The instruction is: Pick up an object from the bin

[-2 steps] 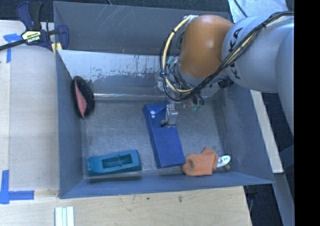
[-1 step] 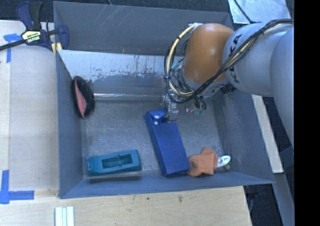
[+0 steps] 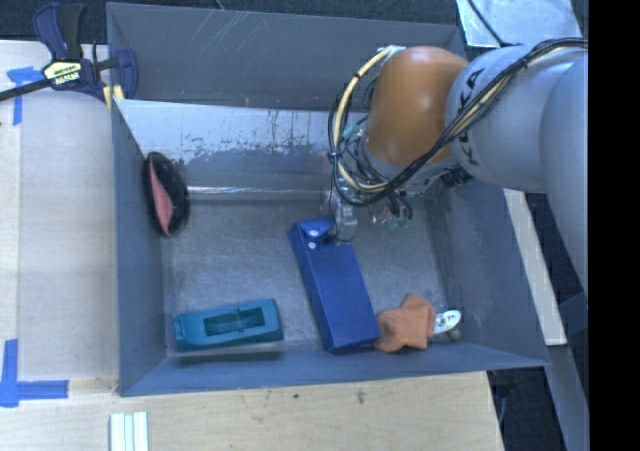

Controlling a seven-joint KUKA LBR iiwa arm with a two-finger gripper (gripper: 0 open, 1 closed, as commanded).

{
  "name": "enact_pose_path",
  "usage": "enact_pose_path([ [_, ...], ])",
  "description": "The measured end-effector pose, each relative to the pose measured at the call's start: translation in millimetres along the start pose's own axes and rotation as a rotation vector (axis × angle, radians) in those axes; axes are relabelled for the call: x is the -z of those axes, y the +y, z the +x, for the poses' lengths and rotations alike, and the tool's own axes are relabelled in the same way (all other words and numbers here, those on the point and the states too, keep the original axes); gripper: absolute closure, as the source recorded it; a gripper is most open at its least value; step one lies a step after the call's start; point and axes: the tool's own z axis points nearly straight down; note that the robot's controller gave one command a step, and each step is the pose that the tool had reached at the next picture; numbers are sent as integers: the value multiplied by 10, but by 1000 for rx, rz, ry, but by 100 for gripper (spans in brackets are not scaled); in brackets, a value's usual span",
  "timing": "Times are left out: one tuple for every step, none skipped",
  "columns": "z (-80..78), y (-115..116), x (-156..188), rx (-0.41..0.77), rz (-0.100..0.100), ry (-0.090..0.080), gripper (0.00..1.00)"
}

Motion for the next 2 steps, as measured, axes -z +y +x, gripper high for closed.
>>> enact_pose_path([
  [190,-14,1686,129,1,-3,100],
  [197,-15,1671,129,1,0,100],
])
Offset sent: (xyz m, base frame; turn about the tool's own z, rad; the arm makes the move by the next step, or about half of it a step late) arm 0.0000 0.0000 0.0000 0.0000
